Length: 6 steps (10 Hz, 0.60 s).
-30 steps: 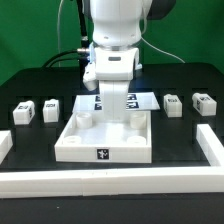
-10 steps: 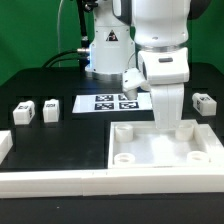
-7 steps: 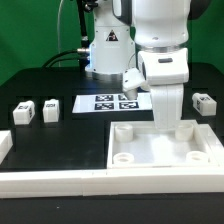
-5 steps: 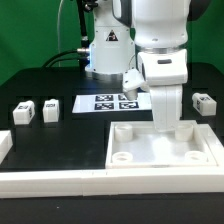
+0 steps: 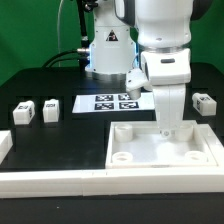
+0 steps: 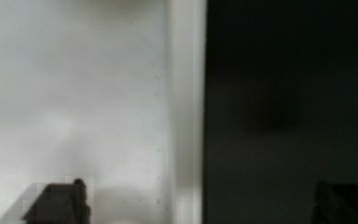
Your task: Assemble one leg
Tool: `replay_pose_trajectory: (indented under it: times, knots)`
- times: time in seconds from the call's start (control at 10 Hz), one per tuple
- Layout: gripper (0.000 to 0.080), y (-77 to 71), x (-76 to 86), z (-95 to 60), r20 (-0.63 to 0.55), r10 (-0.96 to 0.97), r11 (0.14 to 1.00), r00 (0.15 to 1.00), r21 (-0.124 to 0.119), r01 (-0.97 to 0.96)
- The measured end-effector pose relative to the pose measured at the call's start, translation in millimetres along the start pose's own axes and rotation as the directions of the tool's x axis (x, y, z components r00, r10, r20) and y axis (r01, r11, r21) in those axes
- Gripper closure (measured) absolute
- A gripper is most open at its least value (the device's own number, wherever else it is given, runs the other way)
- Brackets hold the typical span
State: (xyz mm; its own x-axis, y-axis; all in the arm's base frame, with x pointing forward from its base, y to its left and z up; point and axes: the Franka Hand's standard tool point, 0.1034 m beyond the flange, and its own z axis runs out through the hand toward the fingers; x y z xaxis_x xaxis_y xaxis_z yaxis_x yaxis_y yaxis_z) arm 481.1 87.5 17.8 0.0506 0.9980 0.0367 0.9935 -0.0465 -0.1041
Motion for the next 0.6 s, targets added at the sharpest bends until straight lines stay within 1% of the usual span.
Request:
replay_pose_trajectory:
  times: [0.3,0.4,0.6]
  knots:
    - [0.0151,0.1,1.3,-2.5,0.000,0.003,1.000,1.000,-0.003,-0.003]
    - [0.0151,-1.2,0.8,-6.3,0.002,0.014,1.000,1.000,-0.008,-0.014]
    - [0.0151,-12.7,-1.1,-22.3,0.011,0.038,0.999,0.999,-0.026,-0.038]
